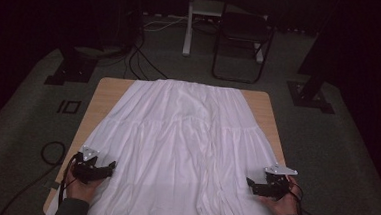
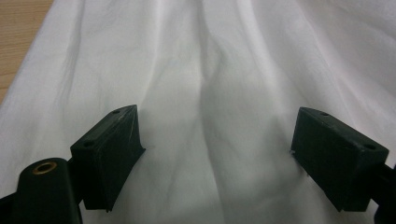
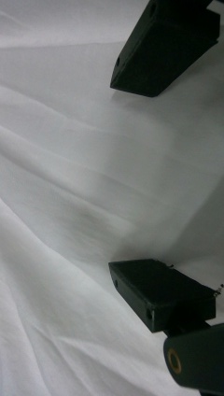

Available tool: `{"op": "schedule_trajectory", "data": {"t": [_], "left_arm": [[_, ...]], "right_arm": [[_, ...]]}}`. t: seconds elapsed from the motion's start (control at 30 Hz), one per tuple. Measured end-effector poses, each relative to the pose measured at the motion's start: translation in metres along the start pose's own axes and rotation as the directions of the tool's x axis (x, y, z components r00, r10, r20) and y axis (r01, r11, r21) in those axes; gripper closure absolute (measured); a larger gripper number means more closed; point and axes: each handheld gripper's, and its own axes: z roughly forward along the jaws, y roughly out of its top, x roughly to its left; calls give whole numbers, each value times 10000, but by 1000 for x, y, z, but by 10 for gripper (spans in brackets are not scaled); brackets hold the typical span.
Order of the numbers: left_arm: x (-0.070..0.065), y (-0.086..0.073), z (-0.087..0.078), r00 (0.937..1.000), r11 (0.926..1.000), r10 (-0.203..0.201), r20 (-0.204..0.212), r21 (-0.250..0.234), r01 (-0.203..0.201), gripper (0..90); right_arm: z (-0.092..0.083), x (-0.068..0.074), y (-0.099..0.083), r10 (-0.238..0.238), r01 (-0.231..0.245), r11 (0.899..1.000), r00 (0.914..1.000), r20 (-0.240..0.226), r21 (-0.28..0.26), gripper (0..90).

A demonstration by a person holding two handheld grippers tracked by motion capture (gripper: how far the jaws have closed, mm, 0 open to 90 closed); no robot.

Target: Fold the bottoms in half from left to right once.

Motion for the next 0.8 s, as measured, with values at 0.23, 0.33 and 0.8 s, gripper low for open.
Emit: {"op": "schedule_trajectory", "data": {"t": [0.23, 0.33, 0.8], "left_arm": [[0, 0, 0, 10000, 10000, -15, -28, 3, 15, 163], [0, -1, -1, 10000, 9999, -51, -55, -108, 51, 200], [59, -24, -36, 9851, 9899, -1415, -973, -177, 1405, 191]], "right_arm": [[0, 0, 0, 2, -2, 10000, 10000, -2, 1, 108], [0, 0, 0, 5, -5, 10000, 10000, -2, 0, 109], [0, 0, 0, 16, -16, 10000, 10000, 14, -7, 113]]}}
